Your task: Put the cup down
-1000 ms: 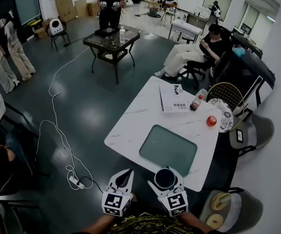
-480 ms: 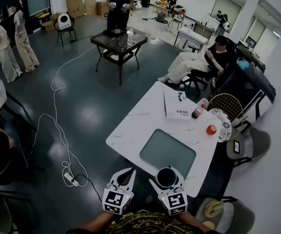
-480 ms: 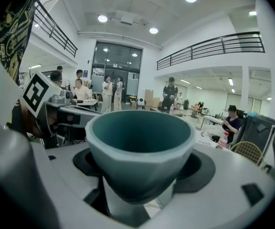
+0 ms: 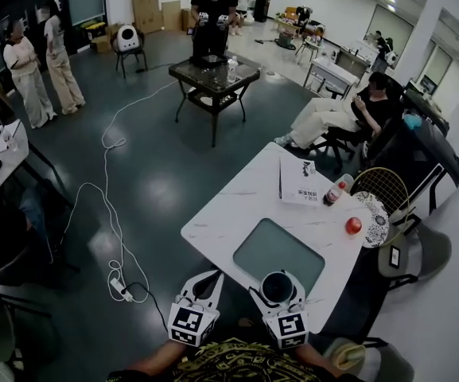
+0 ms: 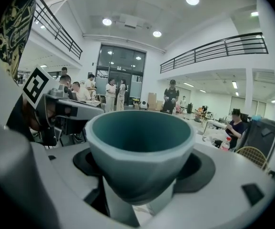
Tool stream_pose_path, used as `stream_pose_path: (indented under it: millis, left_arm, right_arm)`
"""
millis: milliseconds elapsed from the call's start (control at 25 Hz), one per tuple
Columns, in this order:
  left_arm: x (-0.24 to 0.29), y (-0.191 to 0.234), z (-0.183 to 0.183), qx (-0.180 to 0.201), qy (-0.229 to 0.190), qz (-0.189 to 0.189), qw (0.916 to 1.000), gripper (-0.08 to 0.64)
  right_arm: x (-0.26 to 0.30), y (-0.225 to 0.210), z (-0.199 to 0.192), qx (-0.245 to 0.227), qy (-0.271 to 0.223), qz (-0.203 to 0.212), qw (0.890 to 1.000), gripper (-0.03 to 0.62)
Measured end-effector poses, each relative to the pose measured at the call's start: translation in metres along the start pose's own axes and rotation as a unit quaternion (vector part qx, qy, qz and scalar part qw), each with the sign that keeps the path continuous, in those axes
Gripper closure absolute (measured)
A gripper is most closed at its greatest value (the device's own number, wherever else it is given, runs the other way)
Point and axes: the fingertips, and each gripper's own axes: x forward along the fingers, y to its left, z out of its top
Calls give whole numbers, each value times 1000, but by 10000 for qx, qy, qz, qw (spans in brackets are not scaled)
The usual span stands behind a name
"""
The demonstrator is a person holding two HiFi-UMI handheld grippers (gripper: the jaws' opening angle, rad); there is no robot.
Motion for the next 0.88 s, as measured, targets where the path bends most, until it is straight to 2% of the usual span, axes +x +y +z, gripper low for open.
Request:
stream_pose_path:
  millis: [640, 880]
  left_arm:
    - [37, -47, 6, 120, -65, 806, 9967, 549]
    - [56, -70, -8, 1, 2, 1072, 9942, 549]
  right_arm:
    - [-5, -64, -20, -280, -290, 709, 9967, 213]
    - [-5, -90, -37, -371, -338, 993, 9938, 213]
